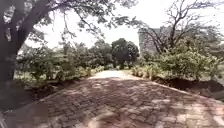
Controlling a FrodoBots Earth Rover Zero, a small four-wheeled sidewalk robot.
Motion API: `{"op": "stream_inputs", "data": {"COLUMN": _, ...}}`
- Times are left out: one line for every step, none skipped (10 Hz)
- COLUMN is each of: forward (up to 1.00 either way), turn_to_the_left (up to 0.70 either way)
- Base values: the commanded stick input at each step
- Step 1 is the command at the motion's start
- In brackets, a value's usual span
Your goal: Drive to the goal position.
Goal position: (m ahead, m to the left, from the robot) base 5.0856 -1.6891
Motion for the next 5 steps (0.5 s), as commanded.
{"op": "stream_inputs", "data": {"forward": 0.70, "turn_to_the_left": 0.00}}
{"op": "stream_inputs", "data": {"forward": 0.70, "turn_to_the_left": 0.00}}
{"op": "stream_inputs", "data": {"forward": 0.70, "turn_to_the_left": 0.00}}
{"op": "stream_inputs", "data": {"forward": 0.70, "turn_to_the_left": 0.00}}
{"op": "stream_inputs", "data": {"forward": 0.70, "turn_to_the_left": 0.00}}
